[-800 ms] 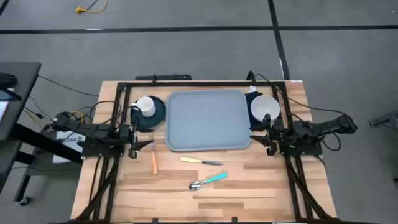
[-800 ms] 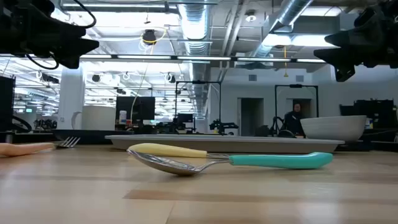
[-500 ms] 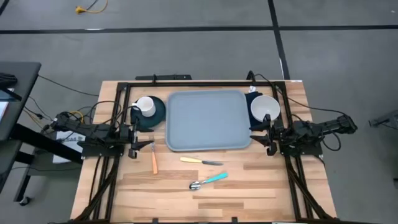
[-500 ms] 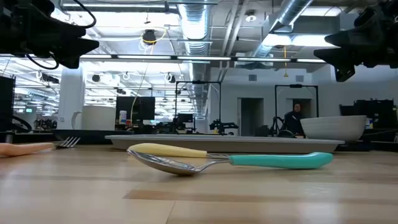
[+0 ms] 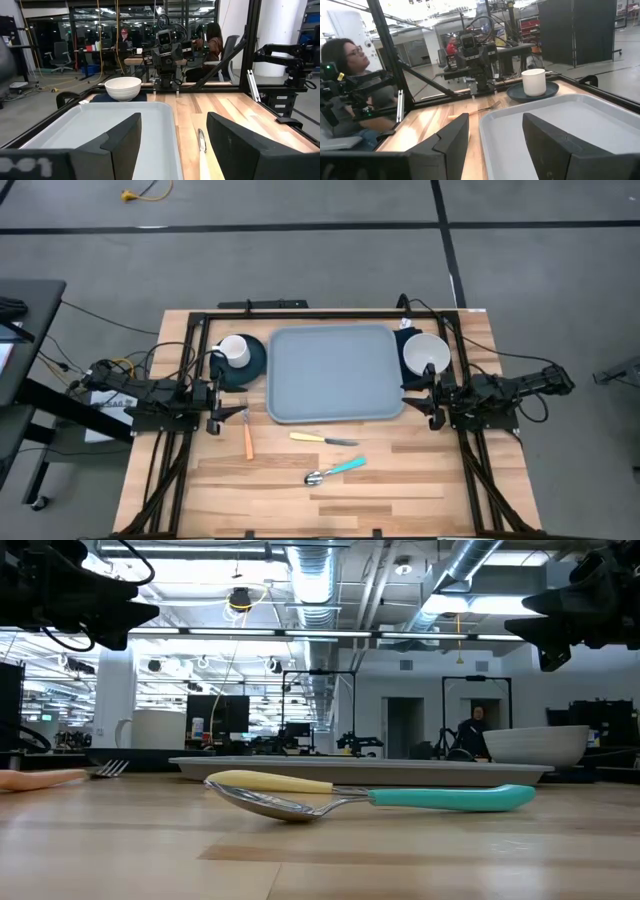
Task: Set up tray
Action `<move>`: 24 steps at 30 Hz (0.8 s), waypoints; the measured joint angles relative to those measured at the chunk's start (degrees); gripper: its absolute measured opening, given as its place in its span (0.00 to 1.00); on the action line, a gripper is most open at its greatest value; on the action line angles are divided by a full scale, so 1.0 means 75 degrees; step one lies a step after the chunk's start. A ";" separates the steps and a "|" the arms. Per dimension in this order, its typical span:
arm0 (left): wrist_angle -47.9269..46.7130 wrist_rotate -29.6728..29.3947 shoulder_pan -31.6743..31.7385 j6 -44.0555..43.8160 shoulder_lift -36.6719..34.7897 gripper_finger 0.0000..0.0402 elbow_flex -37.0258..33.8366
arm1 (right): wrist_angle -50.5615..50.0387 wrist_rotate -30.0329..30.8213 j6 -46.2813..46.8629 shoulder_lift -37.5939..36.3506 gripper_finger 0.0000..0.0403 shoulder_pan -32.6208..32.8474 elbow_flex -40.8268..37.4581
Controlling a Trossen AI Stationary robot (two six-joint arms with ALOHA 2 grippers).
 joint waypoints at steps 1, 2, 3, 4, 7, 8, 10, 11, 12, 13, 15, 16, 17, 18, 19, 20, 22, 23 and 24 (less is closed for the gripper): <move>0.0000 0.0000 0.0000 -0.0035 0.0000 0.53 0.0000 | 0.0000 0.0001 0.0000 0.0001 0.44 0.0000 0.0001; 0.0003 0.0000 0.0000 -0.0062 -0.0001 0.53 0.0000 | 0.0000 -0.0001 0.0000 0.0003 0.44 0.0000 0.0000; 0.0002 0.0000 0.0001 -0.0061 0.0001 0.53 0.0000 | 0.0000 0.0001 0.0000 0.0000 0.44 0.0000 0.0001; 0.0002 0.0000 0.0001 -0.0051 0.0002 0.53 0.0000 | 0.0000 0.0001 0.0000 0.0003 0.44 0.0000 -0.0002; 0.0000 0.0000 0.0000 0.0008 0.0000 0.53 0.0000 | 0.0000 0.0001 0.0000 0.0002 0.44 0.0000 -0.0001; 0.0000 0.0000 0.0001 -0.0005 0.0001 0.53 0.0000 | 0.0000 0.0000 0.0000 0.0001 0.44 0.0000 0.0001; 0.0000 0.0000 0.0001 -0.0038 0.0001 0.53 0.0000 | 0.0000 0.0001 0.0000 0.0002 0.44 0.0000 0.0001; 0.0001 0.0000 0.0001 -0.0032 0.0001 0.53 0.0000 | 0.0000 -0.0001 0.0000 0.0002 0.44 0.0000 -0.0001; 0.0000 0.0000 0.0001 0.0002 0.0002 0.53 0.0000 | 0.0000 -0.0002 0.0000 0.0000 0.44 0.0000 0.0001; 0.0001 0.0000 -0.0001 0.0030 -0.0001 0.53 0.0000 | 0.0000 0.0001 0.0000 0.0000 0.44 0.0000 -0.0002; 0.0000 -0.0001 0.0000 0.0023 0.0001 0.53 0.0000 | 0.0000 0.0001 0.0000 0.0002 0.44 0.0000 0.0001; 0.0002 0.0000 -0.0001 -0.0018 0.0000 0.53 0.0000 | 0.0000 -0.0001 0.0000 0.0000 0.44 0.0000 0.0001; 0.0000 0.0000 0.0001 -0.0053 0.0001 0.53 0.0000 | 0.0000 -0.0002 0.0000 0.0001 0.44 0.0000 0.0000; 0.0001 0.0000 0.0000 -0.0059 0.0000 0.53 0.0000 | 0.0000 0.0000 0.0000 0.0001 0.44 0.0000 0.0000; 0.0002 0.0000 -0.0001 -0.0054 0.0001 0.53 0.0000 | 0.0000 -0.0002 0.0000 0.0001 0.44 0.0000 0.0000; 0.0001 0.0000 0.0001 -0.0014 0.0001 0.53 0.0000 | 0.0000 0.0001 0.0000 0.0002 0.44 0.0000 0.0000; 0.0003 0.0000 -0.0002 0.0008 0.0000 0.53 0.0000 | 0.0000 0.0000 0.0000 0.0003 0.44 0.0000 0.0001; 0.0000 0.0000 -0.0002 -0.0003 -0.0001 0.53 0.0000 | 0.0000 0.0000 0.0000 0.0002 0.44 0.0000 0.0000; 0.0003 0.0000 0.0001 -0.0040 -0.0001 0.53 0.0000 | 0.0000 0.0001 0.0000 0.0003 0.44 0.0000 0.0001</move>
